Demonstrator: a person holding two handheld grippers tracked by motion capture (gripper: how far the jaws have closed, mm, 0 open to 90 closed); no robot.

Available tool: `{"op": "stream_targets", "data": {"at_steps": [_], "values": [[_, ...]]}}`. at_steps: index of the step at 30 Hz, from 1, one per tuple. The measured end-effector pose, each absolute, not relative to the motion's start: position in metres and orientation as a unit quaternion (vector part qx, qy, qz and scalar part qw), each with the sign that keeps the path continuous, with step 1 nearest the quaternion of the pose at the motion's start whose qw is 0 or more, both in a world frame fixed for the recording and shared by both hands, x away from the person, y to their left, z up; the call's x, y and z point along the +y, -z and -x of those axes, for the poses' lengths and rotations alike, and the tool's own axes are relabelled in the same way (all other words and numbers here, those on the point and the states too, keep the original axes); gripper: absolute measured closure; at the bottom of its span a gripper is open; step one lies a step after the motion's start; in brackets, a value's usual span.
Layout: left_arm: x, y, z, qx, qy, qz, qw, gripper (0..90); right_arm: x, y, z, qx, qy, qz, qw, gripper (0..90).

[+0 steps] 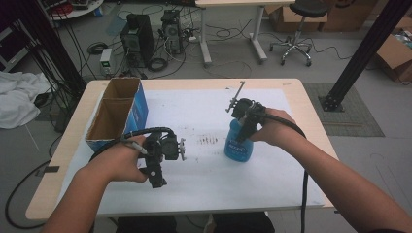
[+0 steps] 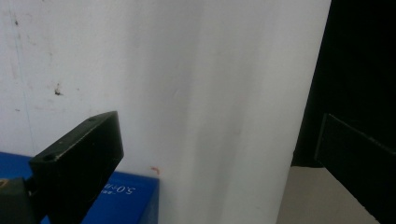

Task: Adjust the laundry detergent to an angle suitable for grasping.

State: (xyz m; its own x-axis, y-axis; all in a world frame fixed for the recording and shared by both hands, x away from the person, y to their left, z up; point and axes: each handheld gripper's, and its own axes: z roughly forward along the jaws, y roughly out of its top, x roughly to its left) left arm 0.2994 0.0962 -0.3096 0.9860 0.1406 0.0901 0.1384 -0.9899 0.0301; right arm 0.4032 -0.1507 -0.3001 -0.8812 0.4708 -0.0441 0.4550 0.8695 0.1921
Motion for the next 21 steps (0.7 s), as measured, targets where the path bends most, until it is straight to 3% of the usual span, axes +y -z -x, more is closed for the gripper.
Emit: {"op": "stream_targets", "data": {"at_steps": [21], "values": [[0.0984,0.3119,-0.3004,0.074,-0.044,-0.996,0.012,1.4,-0.1534,0.2963,-0.4039,0.970,-0.092,-0.223,0.030,35.1]]}}
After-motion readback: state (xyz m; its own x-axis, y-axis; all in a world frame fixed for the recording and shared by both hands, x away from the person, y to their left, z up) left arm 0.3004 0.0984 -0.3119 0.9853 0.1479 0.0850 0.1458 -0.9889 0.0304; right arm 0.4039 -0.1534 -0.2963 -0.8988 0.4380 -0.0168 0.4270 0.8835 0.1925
